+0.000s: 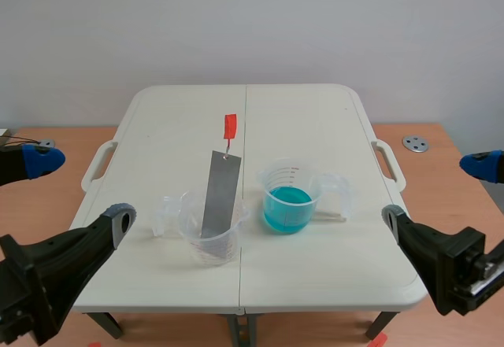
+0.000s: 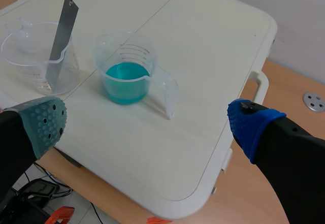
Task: Hold the metal plate by the orange handle, dip it into the blue solution, take it out and point at it, then put the plate back in the beaker on the left.
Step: 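Lift the metal plate out of the left beaker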
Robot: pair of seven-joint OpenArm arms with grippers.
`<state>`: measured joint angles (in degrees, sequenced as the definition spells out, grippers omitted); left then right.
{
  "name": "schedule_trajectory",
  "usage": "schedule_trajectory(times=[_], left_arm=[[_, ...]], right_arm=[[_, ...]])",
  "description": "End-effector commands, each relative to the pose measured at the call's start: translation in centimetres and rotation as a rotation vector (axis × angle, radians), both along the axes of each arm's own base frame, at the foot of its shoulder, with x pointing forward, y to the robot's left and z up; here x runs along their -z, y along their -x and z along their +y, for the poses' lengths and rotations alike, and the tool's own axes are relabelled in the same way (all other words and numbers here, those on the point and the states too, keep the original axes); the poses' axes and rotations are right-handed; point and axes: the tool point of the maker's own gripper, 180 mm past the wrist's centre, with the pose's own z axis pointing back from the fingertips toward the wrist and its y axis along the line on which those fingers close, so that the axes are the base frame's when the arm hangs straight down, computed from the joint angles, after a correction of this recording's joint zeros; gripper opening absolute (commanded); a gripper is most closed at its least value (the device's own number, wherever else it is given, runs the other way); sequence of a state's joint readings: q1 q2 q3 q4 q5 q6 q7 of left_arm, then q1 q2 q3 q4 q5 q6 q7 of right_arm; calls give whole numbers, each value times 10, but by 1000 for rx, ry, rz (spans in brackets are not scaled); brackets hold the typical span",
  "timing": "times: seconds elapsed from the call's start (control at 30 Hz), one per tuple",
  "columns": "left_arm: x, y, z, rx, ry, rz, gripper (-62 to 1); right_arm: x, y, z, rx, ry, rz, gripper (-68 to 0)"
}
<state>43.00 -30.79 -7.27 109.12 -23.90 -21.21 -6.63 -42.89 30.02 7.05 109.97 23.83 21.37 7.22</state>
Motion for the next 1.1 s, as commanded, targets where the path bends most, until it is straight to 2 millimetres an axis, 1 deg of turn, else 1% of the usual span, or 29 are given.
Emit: schedule_trajectory(times=[0.0, 0.33, 0.47, 0.5, 0.53, 0.6, 0.63, 0.67, 0.8, 0.87, 0.93, 1.0, 1.07], left_arm=[[-5, -1, -2, -3, 23, -15, 14], [-5, -1, -2, -4, 22, -13, 14], [-5, -1, -2, -3, 21, -14, 14], [-5, -1, -2, -3, 21, -14, -41], [-5, -1, -2, -3, 21, -14, -191], [1, -1, 0, -9, -5, 8, -556], [4, 0, 0, -7, -25, 14, -604], [4, 0, 0, -6, -29, 13, -584], [9, 1, 1, -5, -45, 34, -582], [19, 4, 2, -4, -78, 81, -582], [39, 12, 7, 1, -151, 163, -582], [63, 24, 15, 2, -227, 246, -582], [86, 38, 26, -11, -259, 330, -582]], right_arm=[[-9, -6, 2, -13, 24, -43, -12], [-21, -20, 1, -5, 26, -94, -12], [-26, -28, 5, -14, 24, -113, -12], [-24, -30, 7, -16, 25, -107, -12], [-23, -32, 8, -18, 24, -104, -12], [-21, -36, 12, -26, 18, -104, -12], [-21, -38, 14, -31, 12, -106, -12], [-21, -41, 17, -37, 6, -109, -12], [-19, -50, 29, -69, -17, -115, -12], [-18, -53, 38, -97, -32, -110, -12], [-17, -55, 47, -125, -49, -105, -12], [-16, -57, 57, -148, -74, -102, -12], [-16, -59, 66, -166, -100, -100, -12]])
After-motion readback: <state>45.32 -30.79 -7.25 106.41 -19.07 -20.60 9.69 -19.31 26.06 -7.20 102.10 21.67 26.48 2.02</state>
